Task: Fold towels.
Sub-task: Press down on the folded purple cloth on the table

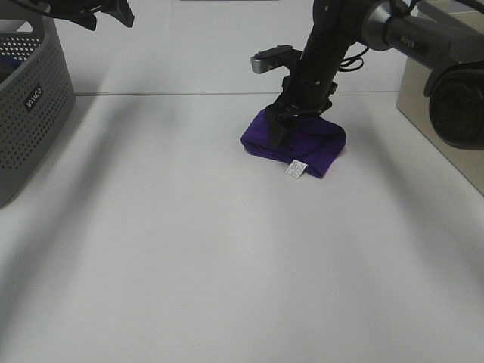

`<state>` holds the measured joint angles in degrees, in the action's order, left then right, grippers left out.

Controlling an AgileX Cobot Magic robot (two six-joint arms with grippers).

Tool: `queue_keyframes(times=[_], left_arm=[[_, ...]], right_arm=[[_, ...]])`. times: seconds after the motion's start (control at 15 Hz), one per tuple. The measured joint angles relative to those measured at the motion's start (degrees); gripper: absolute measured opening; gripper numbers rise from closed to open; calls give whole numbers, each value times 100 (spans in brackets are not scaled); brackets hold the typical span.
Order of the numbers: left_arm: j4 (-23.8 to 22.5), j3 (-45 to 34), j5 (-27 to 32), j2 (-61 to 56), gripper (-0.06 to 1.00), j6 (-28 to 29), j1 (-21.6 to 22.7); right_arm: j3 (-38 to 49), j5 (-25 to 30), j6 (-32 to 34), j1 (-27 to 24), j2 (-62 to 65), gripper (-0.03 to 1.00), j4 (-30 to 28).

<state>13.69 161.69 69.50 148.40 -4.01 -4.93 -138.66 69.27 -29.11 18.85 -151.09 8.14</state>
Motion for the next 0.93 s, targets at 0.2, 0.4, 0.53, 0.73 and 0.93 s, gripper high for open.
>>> queue_keyframes(times=[0.2,0.4,0.53,0.73,0.93], left_arm=[[-17,0,0,0,65,0,0],[-17,0,0,0,65,0,0],[-23,0,0,0,65,-6,0],[-23,0,0,0,65,-6,0],[-29,0,0,0,65,-69,0]], right_arm=[[-6,34,-69,-6,378,76,29],[0,46,-309,-6,441,76,40],[17,52,-327,-6,430,76,-17],[17,-241,-407,-6,338,76,544],[17,-115,-481,0,138,76,390]])
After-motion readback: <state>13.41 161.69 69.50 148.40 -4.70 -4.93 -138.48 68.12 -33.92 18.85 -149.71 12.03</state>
